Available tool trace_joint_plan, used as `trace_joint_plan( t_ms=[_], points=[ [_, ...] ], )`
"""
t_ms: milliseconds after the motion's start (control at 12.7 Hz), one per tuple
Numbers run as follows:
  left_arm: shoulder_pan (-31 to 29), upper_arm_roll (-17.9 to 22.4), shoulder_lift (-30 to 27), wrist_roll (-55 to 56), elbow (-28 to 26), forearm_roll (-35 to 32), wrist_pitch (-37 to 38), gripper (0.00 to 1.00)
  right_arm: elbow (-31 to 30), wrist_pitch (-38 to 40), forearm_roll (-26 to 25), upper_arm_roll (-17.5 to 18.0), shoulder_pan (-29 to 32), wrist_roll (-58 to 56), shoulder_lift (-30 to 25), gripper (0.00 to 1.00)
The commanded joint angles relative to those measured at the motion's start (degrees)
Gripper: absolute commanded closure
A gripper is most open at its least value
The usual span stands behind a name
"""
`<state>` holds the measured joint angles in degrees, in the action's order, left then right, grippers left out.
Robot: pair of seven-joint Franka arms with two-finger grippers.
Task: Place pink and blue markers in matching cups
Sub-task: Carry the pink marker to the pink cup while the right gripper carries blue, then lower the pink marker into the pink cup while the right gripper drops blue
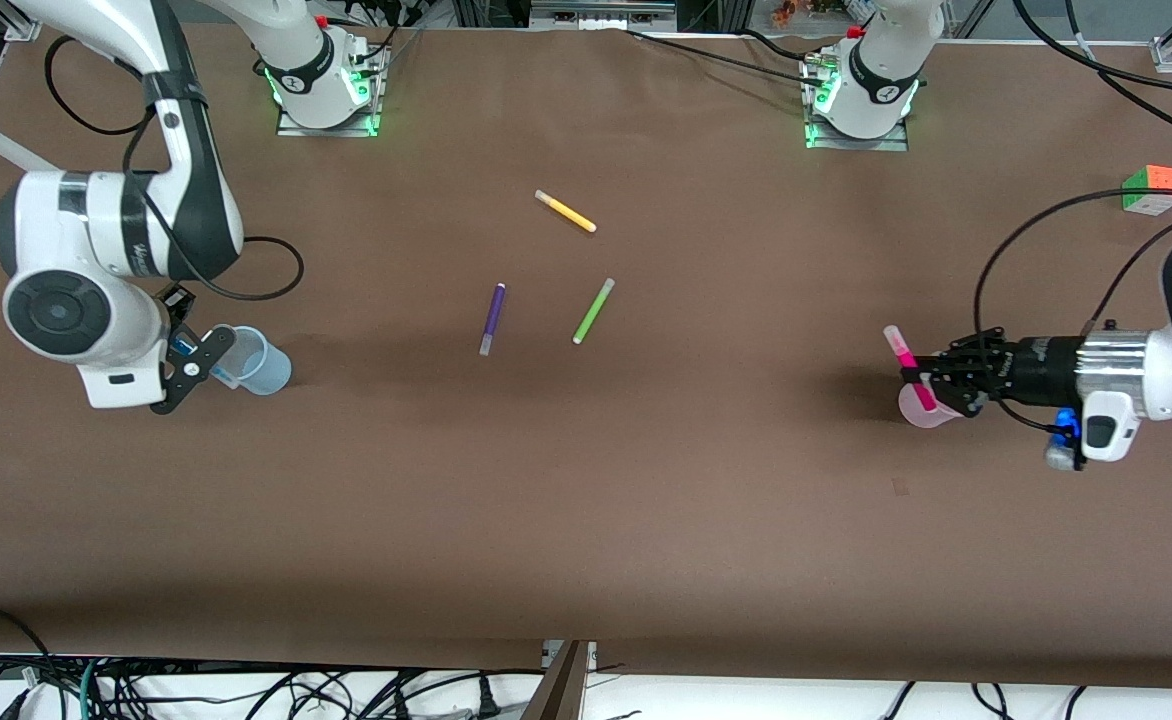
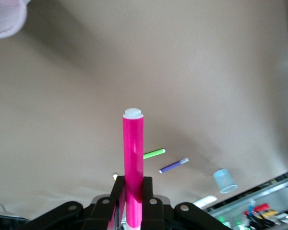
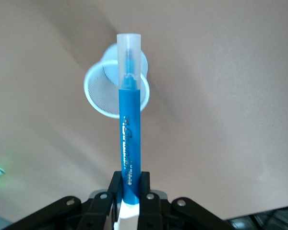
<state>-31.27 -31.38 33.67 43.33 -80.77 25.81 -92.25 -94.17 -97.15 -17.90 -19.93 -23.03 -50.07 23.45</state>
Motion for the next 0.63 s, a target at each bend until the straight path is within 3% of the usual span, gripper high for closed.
trace_joint_plan(
  t_ms=[0,316,553],
  points=[
    [-5.36,-0.79,3.50,-1.23,0.78,5.02,2.15,1.00,1.63,3.27,-5.89,0.42,0.36,-3.97,3.43,1.00],
    [-13.63,-0.70,9.12,-1.23,0.43,15.30,5.49,1.00,1.54,4.42,-11.27,0.42,-0.08,-8.54,5.98,1.00],
    [-16.97,-0.70,14.39,-2.11,0.08,18.13,6.11,1.00,0.75,4.69,-13.90,0.51,-0.61,-10.30,7.22,1.00]
  ],
)
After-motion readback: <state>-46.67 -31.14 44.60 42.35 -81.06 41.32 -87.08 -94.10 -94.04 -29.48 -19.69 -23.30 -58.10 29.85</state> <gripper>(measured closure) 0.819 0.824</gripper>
